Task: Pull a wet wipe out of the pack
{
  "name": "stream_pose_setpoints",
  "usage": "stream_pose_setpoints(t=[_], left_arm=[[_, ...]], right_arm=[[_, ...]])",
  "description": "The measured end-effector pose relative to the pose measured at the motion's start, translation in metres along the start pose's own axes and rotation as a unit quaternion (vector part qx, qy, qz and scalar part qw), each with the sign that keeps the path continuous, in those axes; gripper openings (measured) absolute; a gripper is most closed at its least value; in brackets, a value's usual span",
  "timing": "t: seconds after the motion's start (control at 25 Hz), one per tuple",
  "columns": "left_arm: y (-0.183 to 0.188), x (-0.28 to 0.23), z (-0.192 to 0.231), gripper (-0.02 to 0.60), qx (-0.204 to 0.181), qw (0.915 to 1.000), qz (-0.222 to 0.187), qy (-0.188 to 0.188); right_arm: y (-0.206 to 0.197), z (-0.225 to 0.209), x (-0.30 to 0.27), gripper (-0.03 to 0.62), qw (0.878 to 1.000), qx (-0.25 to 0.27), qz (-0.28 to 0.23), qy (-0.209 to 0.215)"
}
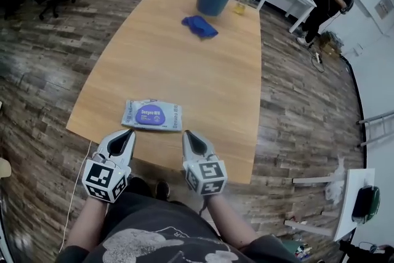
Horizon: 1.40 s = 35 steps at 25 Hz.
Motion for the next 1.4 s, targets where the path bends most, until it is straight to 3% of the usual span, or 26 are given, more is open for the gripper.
stream_pose_setpoints(t=[0.2,0.52,0.92,1.16,1.28,1.4], left_arm=[[-0.006,-0.013,0.011,0.02,-0.001,0.9997,0.015,-0.02],[-0.027,-0.045,0.032,0.02,-0.003,0.9959,0.067,-0.061],[-0.037,-0.074,0.058,0.02,-0.006,0.9899,0.109,-0.089],[-0.044,-0.085,0.063,0.06,-0.002,0.9833,0.125,-0.132],[-0.045,-0.089,0.064,0.076,-0.018,0.9813,0.13,-0.141],[-0.057,-0.092,0.063,0.131,-0.067,0.9742,0.146,-0.159]], right_arm=[[-0.011,0.016,-0.023,-0.01,0.999,0.021,0.039,0.017],[-0.028,0.009,-0.065,-0.009,0.993,0.037,0.111,-0.019],[-0.048,0.012,-0.112,-0.009,0.975,0.079,0.207,-0.02],[-0.052,0.016,-0.115,-0.01,0.971,0.069,0.227,-0.041],[-0.053,0.015,-0.116,-0.009,0.972,0.054,0.227,-0.04],[-0.053,0.012,-0.116,-0.009,0.973,0.038,0.225,-0.04]])
Point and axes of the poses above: the fingertips, and each gripper's own axes: x backward along the fingers, z to its left, y out of its top, the point moved 7 cm from there along x, backward along the fingers, and after that the axes turned 6 degrees about -y, right-handed, at the moved point
